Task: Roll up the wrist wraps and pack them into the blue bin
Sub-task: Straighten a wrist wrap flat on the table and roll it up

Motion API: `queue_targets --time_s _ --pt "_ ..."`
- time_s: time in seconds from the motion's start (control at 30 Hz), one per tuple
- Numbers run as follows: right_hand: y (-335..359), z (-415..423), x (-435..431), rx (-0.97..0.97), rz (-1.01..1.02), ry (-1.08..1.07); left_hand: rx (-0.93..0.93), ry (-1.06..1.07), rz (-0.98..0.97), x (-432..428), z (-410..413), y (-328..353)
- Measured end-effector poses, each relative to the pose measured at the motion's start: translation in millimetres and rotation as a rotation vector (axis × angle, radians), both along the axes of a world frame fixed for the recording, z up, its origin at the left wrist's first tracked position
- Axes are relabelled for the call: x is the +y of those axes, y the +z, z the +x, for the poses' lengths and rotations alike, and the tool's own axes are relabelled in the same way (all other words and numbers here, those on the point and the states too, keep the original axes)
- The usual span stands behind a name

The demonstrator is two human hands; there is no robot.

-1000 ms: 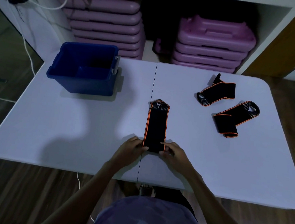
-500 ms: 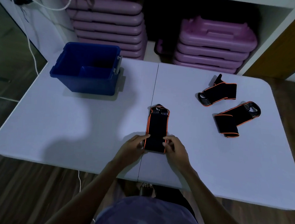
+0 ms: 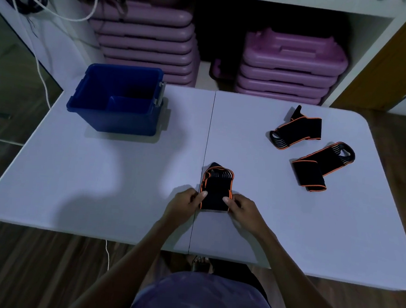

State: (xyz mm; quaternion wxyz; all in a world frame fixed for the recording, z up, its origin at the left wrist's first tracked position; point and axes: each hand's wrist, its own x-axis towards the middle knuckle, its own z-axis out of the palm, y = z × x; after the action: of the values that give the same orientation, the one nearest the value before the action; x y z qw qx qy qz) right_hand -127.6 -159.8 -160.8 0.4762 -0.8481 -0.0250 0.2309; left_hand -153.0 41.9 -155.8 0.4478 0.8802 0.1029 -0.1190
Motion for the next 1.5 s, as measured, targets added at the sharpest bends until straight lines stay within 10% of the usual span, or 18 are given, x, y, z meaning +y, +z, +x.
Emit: queue_targets --time_s 0.47,1.1,1.37,1.5 --pt "10.4 16.5 36.1 0.139 0.134 -0.291 -0.158 0.252 -0.078 -12.9 6.5 -3.7" --pt "-26.5 38.8 339.9 0.254 0.157 0.077 -0.006 0.921 0.194 239.5 5.2 3.7" --pt "6.8 44.6 238.3 0.525 0.389 0.108 -0.2 1.285 0.224 182.4 2.6 2.0" --pt "3.1 55.3 128.2 0.5 0.499 -0.12 -0.305 0.926 0.176 70.5 29.3 7.5"
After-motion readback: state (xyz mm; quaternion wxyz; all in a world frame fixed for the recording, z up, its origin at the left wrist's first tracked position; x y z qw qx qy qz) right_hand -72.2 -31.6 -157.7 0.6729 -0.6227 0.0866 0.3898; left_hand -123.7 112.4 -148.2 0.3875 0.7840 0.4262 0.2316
